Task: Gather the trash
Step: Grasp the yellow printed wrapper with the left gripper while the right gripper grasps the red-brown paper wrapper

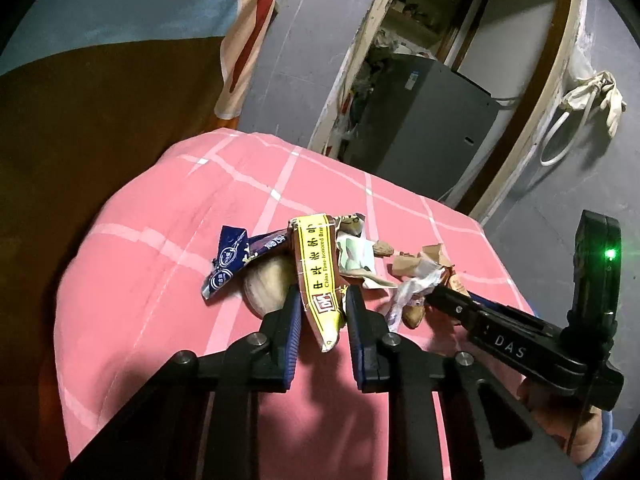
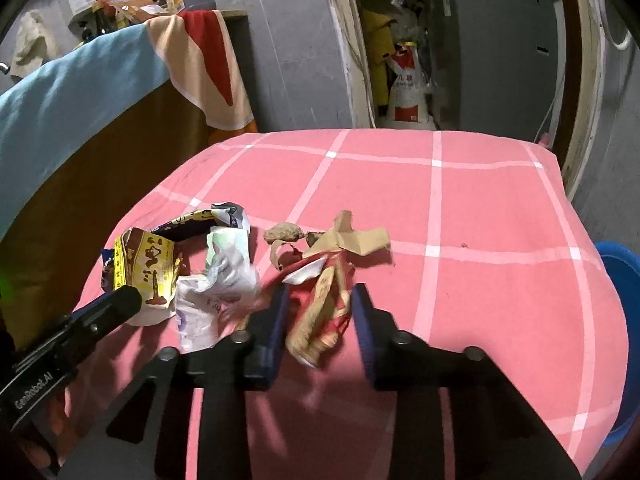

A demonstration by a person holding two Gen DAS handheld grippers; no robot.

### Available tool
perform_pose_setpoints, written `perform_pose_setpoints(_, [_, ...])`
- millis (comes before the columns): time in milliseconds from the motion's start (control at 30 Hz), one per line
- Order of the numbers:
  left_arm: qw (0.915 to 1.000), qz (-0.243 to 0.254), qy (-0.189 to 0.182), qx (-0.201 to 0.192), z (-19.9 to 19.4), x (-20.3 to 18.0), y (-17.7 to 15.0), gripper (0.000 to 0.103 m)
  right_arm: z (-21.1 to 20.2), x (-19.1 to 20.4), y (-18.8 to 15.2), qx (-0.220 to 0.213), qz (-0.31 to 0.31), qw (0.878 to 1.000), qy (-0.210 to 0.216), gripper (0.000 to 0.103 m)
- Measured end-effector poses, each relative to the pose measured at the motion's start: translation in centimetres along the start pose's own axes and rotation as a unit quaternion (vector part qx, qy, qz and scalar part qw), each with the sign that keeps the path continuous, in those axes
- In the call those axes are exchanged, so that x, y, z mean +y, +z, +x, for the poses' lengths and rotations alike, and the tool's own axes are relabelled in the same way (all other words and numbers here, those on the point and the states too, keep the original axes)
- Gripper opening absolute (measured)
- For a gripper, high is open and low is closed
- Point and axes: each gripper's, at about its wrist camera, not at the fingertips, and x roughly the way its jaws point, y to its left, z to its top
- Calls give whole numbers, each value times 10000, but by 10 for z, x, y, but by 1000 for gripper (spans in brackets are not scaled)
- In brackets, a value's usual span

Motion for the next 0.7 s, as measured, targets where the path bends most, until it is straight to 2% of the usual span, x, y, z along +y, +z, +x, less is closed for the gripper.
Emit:
perform_pose_setpoints(300, [9999, 110, -127, 24, -8, -9, -7, 14, -17, -10, -9, -54, 146, 9999, 46, 17])
perform_pose_setpoints(467, [9995, 207, -229, 75, -14, -22, -15, 11, -34, -14, -19, -198, 145, 9997, 4, 17])
perform_pose_setpoints(700, [9989, 360, -290, -7, -25, -40, -24, 11, -60, -18, -28, -521, 200, 9984, -42, 17])
